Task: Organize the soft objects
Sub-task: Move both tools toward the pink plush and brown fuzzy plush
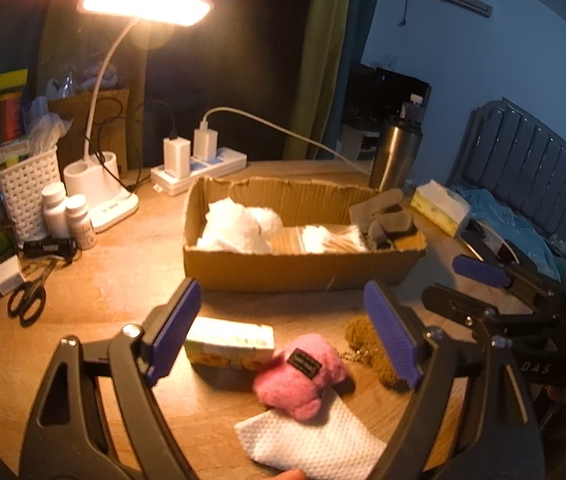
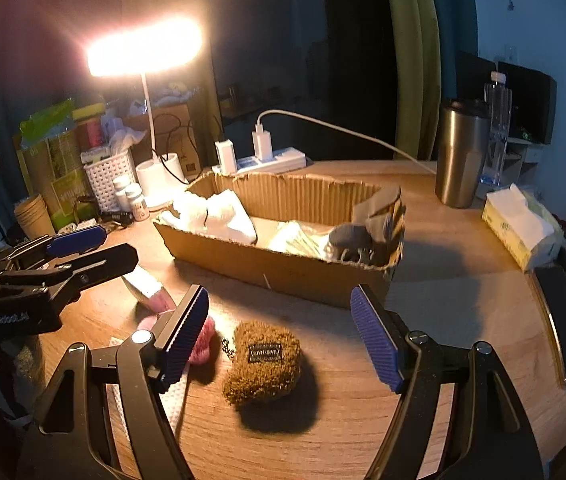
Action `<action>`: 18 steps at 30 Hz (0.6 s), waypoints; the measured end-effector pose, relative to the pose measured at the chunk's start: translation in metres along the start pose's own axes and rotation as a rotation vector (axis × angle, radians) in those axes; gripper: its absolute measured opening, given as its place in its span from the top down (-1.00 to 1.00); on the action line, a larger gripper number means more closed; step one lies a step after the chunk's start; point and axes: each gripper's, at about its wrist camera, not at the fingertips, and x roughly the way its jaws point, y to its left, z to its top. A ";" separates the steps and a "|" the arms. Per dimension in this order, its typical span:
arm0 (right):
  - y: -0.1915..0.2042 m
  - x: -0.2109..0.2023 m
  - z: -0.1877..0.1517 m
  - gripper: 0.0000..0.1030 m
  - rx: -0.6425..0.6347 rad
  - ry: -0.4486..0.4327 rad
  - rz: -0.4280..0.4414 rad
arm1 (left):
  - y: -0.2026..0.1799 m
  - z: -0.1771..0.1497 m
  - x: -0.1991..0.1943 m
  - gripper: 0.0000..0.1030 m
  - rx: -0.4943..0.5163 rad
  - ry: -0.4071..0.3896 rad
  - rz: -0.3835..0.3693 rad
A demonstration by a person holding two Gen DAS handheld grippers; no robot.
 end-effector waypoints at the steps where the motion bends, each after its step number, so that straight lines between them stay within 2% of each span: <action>1: 0.000 0.002 -0.002 -0.49 0.000 0.005 0.001 | 0.000 -0.002 0.001 -0.65 -0.001 0.009 0.001; 18: 0.002 0.043 -0.024 -0.49 0.007 0.126 0.029 | 0.009 -0.029 0.023 -0.65 -0.030 0.118 0.015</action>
